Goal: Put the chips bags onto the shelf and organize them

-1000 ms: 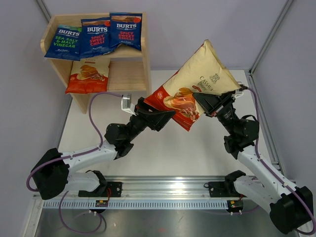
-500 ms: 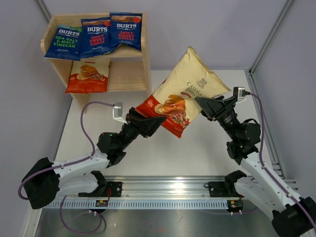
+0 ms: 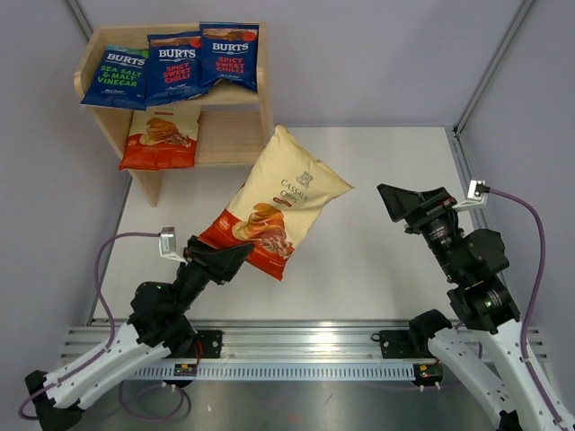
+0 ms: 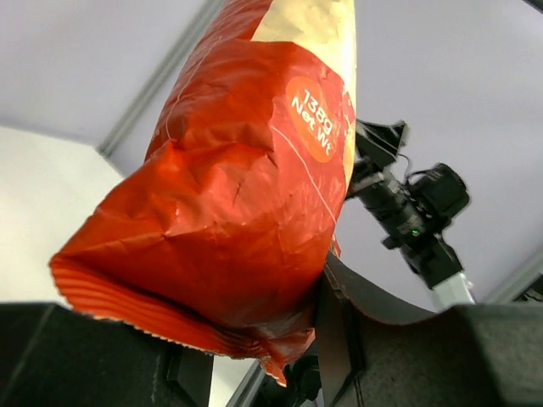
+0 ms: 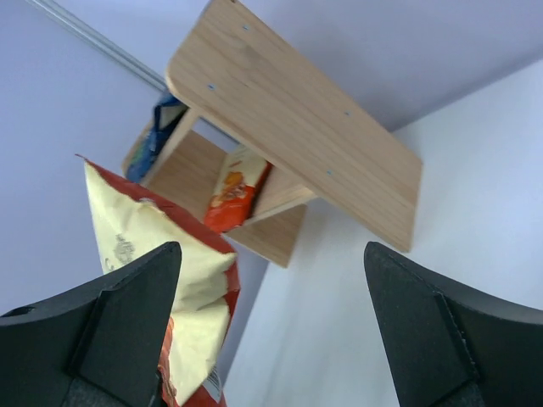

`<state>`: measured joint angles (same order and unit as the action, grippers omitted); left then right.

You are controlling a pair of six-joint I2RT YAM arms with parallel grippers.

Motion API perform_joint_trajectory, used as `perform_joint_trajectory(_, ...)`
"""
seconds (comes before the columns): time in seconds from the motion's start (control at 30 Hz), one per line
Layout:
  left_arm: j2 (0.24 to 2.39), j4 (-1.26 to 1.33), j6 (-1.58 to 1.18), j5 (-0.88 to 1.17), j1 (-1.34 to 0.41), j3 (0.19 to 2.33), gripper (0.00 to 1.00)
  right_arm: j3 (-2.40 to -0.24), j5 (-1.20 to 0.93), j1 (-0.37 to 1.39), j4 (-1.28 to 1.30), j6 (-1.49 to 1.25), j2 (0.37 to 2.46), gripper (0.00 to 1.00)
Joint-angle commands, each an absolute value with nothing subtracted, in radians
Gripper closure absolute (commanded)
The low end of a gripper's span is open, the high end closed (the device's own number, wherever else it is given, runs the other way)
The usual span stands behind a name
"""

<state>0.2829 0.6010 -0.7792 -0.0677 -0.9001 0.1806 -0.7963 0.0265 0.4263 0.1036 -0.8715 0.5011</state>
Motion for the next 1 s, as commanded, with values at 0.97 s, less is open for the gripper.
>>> perform_joint_trajectory(0.97,-0.12,-0.667,-0.951,-0.742,-0.9,0.67,0.91,-0.853,0.092,0.428,0.293,-0.742,0.477,0.06)
